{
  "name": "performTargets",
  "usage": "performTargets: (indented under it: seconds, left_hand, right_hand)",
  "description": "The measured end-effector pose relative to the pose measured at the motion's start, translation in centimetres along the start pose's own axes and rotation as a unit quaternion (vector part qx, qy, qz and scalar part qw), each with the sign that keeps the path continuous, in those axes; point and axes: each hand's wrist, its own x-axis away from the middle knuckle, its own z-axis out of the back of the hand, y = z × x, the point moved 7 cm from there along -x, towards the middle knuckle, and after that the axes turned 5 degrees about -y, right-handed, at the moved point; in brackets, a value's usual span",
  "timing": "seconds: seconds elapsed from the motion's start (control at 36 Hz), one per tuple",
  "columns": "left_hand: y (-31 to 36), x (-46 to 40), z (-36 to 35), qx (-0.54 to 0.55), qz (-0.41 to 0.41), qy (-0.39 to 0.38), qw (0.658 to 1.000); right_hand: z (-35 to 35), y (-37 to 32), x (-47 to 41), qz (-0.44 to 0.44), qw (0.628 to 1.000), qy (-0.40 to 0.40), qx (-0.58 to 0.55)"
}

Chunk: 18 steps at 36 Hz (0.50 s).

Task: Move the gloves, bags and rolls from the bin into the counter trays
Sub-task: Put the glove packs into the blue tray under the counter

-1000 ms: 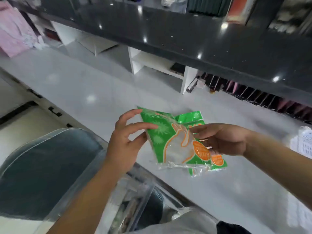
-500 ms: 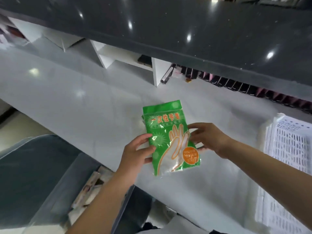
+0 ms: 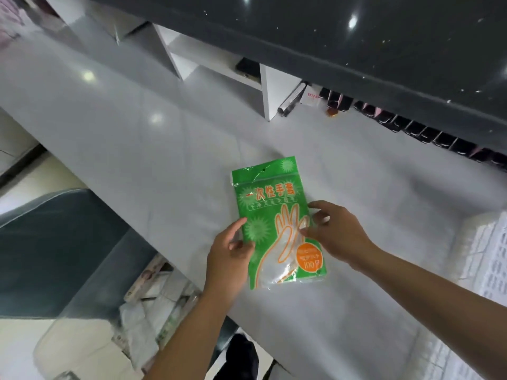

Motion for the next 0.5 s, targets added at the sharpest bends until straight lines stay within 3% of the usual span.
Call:
performTargets:
  seconds: [0.06, 0.14, 0.33, 0.5]
  left_hand:
    - [-0.1, -0.1, 0.3, 0.024, 0.011, 0.014, 1.000]
    - [-0.4, -0.6, 0.8, 0.101, 0.066, 0.024, 0.992]
    - [0.8, -0.7, 0.5, 0.160, 0.189, -0.139, 0.959]
    - [1.1, 1.7, 1.5, 0.161, 0.150, -0.193, 0.956]
  right_hand:
    - [0.2, 0.4, -0.1, -0.018, 0.999, 0.002, -0.037]
    - [0.0, 0.9, -0.4, -0.072, 0.980, -0.043, -0.179]
    - [0.0, 0.4, 0.2, -0.152, 0.938, -0.148, -0.276]
    - [-0.9, 0.5, 4.2, -0.131, 0.917, -0.171, -0.335]
